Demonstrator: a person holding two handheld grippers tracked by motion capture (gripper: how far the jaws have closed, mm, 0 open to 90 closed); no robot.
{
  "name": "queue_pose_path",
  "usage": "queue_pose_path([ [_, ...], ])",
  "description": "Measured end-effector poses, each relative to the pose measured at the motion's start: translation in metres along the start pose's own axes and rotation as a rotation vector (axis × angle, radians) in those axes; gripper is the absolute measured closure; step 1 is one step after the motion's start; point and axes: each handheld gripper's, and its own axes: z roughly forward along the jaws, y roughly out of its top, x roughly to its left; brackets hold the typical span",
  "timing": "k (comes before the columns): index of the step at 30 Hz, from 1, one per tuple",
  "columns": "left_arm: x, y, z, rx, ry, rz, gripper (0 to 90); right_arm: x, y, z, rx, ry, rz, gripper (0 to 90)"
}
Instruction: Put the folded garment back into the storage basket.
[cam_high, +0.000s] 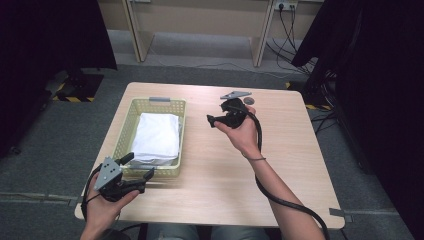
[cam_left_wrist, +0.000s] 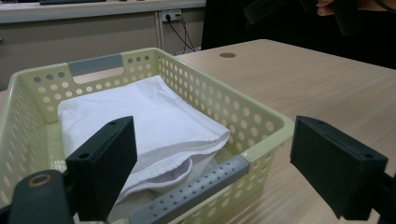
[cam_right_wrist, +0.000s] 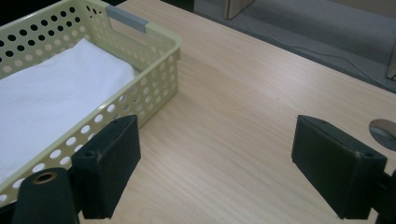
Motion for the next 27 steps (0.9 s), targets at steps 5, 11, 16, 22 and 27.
queue_pose_path([
  [5,-0.003,-0.005,-0.002,-0.012,-0.01,0.003,14.1,-0.007,-0.008,-0.005,0.003,-0.011,0.005,15.8],
  [11,-0.006,-0.011,-0.005,-0.033,-0.02,0.003,14.1,-0.014,-0.017,-0.01,0.005,-0.022,0.019,15.6],
  [16,-0.008,-0.018,-0.006,-0.041,-0.027,0.006,14.0,-0.02,-0.024,-0.014,0.008,-0.028,0.035,15.5],
  [22,-0.011,-0.025,-0.007,-0.044,-0.032,0.014,14.0,-0.025,-0.032,-0.017,0.01,-0.035,0.046,15.3],
  [27,-0.013,-0.031,-0.006,-0.043,-0.039,0.018,14.0,-0.03,-0.038,-0.021,0.012,-0.042,0.053,15.1],
])
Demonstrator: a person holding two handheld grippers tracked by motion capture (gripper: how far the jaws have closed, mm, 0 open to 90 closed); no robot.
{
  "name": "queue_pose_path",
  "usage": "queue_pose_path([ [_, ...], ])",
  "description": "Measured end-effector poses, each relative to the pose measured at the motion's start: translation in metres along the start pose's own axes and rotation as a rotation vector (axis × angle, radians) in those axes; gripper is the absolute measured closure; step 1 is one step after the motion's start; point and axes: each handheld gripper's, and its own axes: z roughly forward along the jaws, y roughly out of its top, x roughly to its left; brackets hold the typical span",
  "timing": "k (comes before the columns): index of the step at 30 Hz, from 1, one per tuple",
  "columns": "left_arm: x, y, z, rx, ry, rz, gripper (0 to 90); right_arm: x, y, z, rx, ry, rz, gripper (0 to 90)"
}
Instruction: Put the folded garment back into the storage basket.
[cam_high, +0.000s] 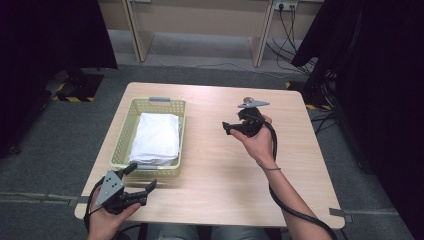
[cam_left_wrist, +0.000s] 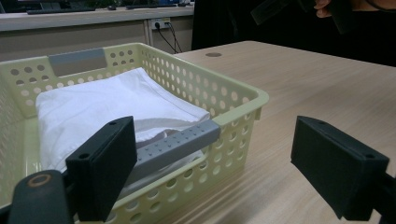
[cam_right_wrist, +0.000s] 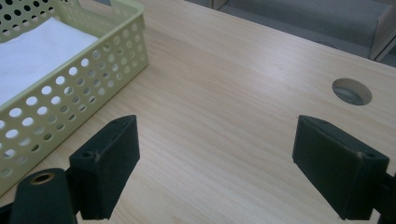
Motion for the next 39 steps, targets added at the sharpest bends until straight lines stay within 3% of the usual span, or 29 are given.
queue_pose_path([
  [13,-0.003,-0.009,0.0,-0.035,0.006,0.009,14.1,-0.014,-0.017,-0.008,0.002,-0.016,0.026,14.9],
  [22,-0.003,-0.019,-0.002,-0.017,0.006,0.01,14.5,-0.023,-0.028,-0.013,0.008,-0.031,0.041,14.9],
  [39,-0.002,-0.024,0.001,-0.037,0.01,0.004,14.8,-0.034,-0.048,-0.018,0.02,-0.044,0.066,14.8],
])
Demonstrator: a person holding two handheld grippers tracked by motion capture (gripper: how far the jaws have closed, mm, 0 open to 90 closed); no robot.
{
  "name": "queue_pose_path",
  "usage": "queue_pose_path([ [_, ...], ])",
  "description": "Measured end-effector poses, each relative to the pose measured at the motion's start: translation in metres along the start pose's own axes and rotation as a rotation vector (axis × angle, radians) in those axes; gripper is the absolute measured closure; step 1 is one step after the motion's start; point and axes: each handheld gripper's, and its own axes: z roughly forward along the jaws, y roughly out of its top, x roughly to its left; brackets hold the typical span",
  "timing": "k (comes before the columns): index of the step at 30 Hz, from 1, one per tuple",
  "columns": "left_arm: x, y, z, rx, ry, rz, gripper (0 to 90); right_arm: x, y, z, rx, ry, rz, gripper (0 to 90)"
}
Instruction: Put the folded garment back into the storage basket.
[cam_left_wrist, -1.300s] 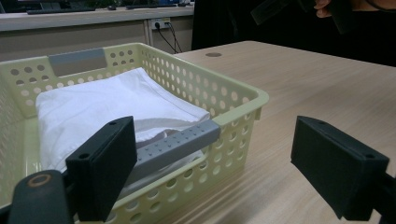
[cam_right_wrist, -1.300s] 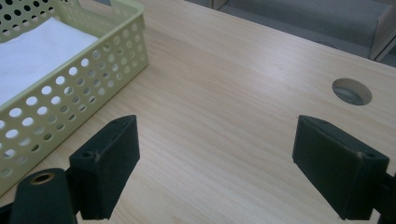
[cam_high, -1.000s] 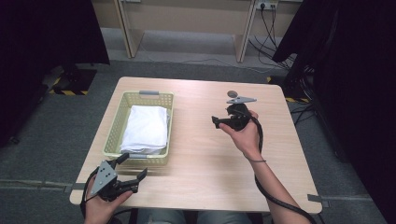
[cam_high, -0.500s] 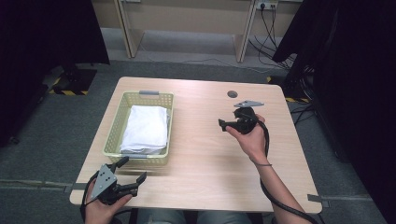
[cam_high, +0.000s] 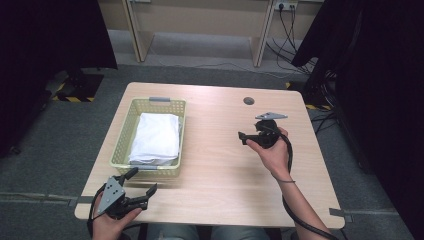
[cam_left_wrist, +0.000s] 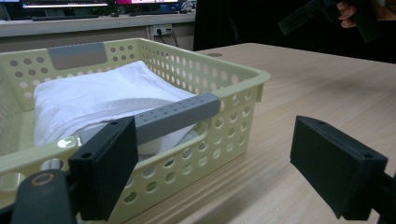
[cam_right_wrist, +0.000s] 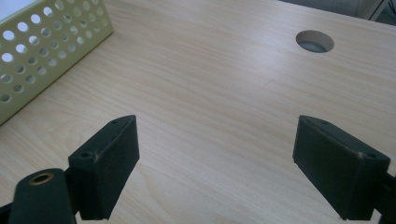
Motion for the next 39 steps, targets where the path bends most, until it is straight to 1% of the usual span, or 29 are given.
queue_pose_path([
  [2,0.0,0.0,0.0,0.001,0.001,-0.002,14.8,-0.003,-0.003,-0.001,0.0,-0.003,0.01,14.8],
  [5,0.0,0.0,0.0,0.001,0.001,-0.001,14.7,-0.005,-0.005,-0.003,-0.001,-0.008,0.008,14.8],
  [7,0.0,0.0,0.0,0.003,0.002,0.0,14.6,-0.008,-0.011,-0.005,0.004,-0.013,0.013,14.8],
  [14,-0.001,0.0,0.0,0.002,0.003,-0.004,14.6,-0.013,-0.018,-0.008,0.004,-0.022,0.028,14.7],
  [24,-0.001,0.0,0.0,0.002,0.003,-0.005,13.9,-0.019,-0.027,-0.013,0.005,-0.039,0.032,14.7],
  [29,-0.001,0.0,0.0,0.001,0.004,-0.006,13.9,-0.023,-0.034,-0.017,0.006,-0.048,0.046,14.7],
  [34,-0.001,0.0,0.001,0.001,0.004,-0.006,13.9,-0.027,-0.04,-0.02,0.009,-0.055,0.045,14.7],
  [35,-0.001,0.0,0.001,0.001,0.005,-0.007,13.8,-0.027,-0.041,-0.021,0.01,-0.056,0.052,14.6],
  [39,-0.001,0.0,0.001,0.0,0.004,-0.009,13.8,-0.03,-0.045,-0.024,0.007,-0.062,0.047,14.6],
])
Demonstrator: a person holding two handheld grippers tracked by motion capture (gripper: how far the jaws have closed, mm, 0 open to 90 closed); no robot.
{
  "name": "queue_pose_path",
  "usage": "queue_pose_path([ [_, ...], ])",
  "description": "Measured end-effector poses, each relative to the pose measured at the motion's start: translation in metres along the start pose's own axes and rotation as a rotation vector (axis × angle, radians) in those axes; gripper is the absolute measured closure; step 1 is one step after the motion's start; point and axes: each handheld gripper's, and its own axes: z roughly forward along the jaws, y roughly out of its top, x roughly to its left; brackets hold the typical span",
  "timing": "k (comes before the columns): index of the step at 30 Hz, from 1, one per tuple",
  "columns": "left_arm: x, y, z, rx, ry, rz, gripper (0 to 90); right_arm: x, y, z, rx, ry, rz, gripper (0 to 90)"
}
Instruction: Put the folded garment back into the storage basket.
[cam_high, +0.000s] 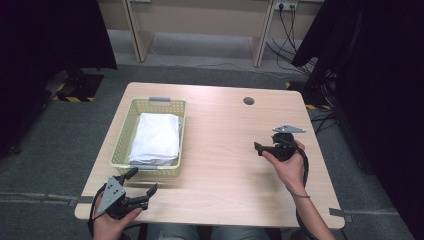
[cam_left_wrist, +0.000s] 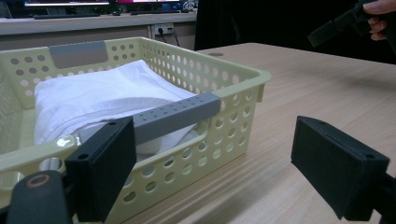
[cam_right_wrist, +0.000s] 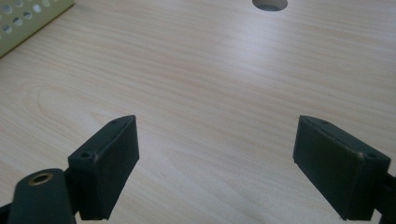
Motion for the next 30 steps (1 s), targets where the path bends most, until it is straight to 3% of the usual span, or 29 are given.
queue_pose_path([
  [30,-0.001,0.0,0.0,-0.002,0.002,-0.008,13.0,-0.02,-0.03,-0.021,-0.009,-0.028,0.043,14.6],
])
